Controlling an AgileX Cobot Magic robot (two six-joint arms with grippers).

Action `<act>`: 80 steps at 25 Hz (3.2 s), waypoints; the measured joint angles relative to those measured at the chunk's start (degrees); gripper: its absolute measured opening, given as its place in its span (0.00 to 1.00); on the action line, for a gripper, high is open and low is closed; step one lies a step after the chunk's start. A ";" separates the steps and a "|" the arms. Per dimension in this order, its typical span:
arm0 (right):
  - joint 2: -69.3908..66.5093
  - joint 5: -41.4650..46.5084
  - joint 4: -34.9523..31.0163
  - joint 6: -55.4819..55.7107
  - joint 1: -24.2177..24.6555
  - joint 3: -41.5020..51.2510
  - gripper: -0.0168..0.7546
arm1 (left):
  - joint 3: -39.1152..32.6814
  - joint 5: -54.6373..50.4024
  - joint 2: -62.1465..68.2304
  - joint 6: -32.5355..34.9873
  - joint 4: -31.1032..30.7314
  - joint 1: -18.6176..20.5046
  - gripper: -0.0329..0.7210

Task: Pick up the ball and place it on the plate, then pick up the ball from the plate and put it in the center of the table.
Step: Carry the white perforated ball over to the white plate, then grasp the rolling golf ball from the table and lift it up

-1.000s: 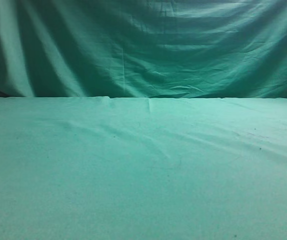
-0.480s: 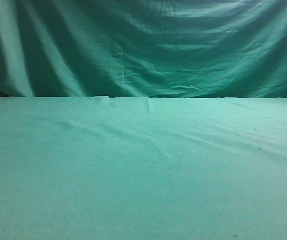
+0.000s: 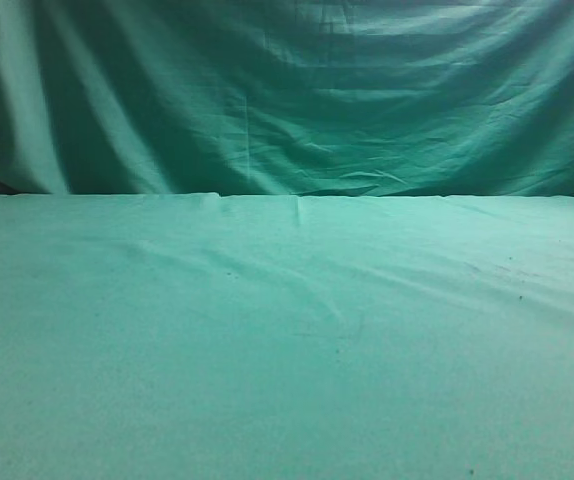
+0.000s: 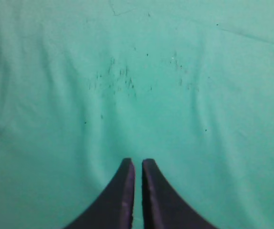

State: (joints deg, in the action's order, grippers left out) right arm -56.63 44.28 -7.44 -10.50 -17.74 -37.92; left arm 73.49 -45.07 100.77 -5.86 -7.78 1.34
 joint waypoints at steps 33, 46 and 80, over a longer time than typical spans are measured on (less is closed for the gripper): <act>0.00 2.74 0.24 0.00 0.00 0.00 0.09 | -16.52 13.24 -43.18 11.57 11.50 -28.00 0.04; 0.00 6.06 0.51 -2.68 -2.19 -0.09 0.09 | -40.15 21.19 -69.97 12.01 11.72 -28.00 0.04; -17.25 1.93 -2.66 -4.63 -28.53 -6.21 0.42 | -40.38 21.40 -70.78 10.50 13.27 -28.00 0.04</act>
State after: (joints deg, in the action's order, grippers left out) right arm -73.88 46.22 -10.10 -15.14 -46.27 -44.13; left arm 33.11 -23.67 29.99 4.64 5.49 -26.66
